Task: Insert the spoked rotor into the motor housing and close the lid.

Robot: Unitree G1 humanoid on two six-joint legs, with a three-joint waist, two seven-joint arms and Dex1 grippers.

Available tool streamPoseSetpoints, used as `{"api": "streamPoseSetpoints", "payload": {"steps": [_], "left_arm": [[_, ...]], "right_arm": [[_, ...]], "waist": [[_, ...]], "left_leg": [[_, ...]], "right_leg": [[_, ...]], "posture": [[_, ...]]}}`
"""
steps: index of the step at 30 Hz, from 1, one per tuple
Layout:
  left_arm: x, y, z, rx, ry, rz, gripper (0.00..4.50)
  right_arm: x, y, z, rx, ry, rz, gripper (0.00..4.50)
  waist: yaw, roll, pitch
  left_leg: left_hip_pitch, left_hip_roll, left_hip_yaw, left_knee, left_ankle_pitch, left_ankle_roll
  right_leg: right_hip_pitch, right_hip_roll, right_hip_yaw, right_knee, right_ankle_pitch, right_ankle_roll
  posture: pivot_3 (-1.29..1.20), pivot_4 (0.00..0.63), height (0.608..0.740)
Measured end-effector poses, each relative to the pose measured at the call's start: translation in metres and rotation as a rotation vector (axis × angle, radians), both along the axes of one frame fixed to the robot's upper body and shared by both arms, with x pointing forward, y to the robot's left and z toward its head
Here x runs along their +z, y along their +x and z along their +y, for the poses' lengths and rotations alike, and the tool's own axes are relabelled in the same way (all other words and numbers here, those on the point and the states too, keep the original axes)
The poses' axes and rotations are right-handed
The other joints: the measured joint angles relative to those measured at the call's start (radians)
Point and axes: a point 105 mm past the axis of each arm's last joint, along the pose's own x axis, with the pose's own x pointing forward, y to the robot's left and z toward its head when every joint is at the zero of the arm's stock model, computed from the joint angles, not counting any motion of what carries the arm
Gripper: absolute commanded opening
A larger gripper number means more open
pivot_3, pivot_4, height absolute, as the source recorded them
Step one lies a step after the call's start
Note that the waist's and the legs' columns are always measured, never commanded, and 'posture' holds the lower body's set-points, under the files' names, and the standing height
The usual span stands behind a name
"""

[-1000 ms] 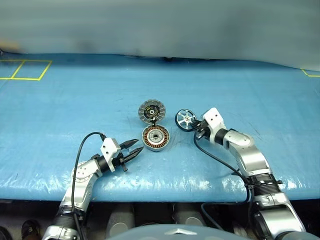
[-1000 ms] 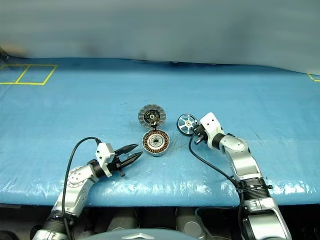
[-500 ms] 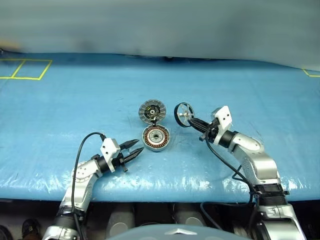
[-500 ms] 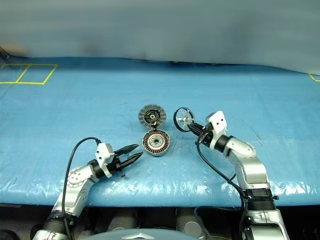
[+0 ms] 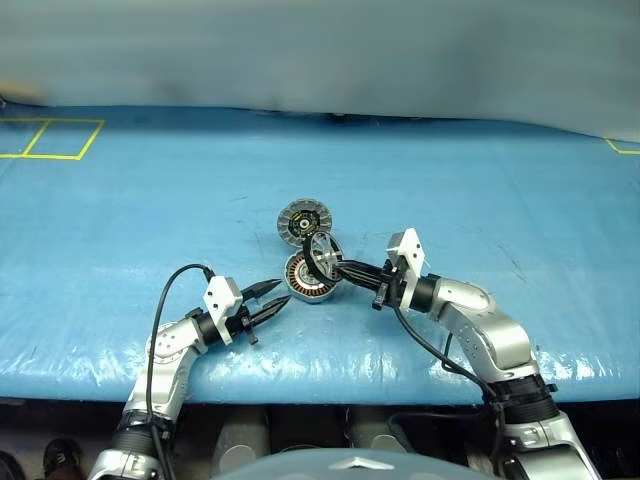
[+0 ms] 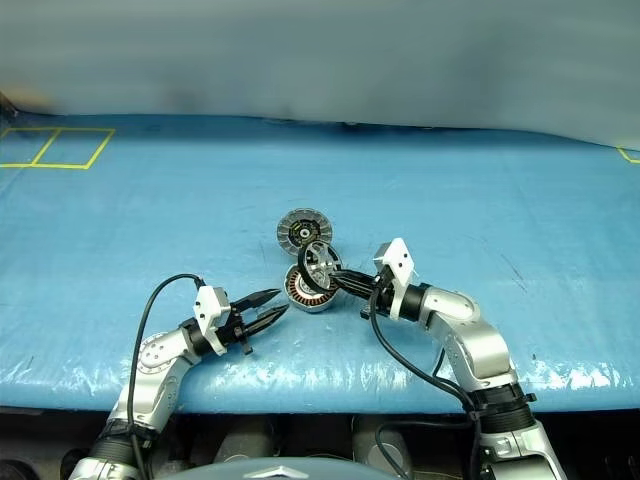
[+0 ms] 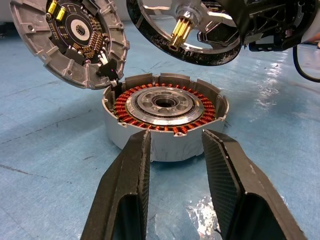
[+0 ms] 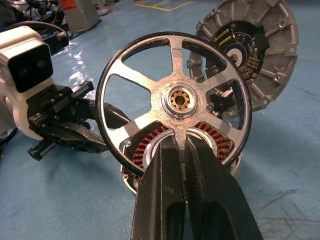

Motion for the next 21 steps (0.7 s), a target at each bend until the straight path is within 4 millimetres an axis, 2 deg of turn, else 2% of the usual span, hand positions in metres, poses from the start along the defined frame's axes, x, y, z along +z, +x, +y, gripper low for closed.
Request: {"api": "streamPoseSetpoints", "payload": {"steps": [7,21], "left_arm": [[0.000,0.000,0.000,0.001,0.001,-0.001,1.70],[0.000,0.000,0.000,0.003,0.003,-0.002,1.70]], "right_arm": [[-0.012,0.002,0.000,0.004,-0.081,-0.003,0.02],[-0.014,0.006,0.001,0.015,-0.128,-0.029,0.02]], "waist": [[0.001,0.000,0.000],[0.001,0.000,0.000]], "left_leg": [[0.000,0.000,0.000,0.000,0.000,0.000],[0.000,0.000,0.000,0.000,0.000,0.000]], "right_leg": [[0.000,0.000,0.000,0.000,0.000,0.000],[0.000,0.000,0.000,0.000,0.000,0.000]], "posture": [[0.00,0.150,0.740],[0.00,0.150,0.740]]}}
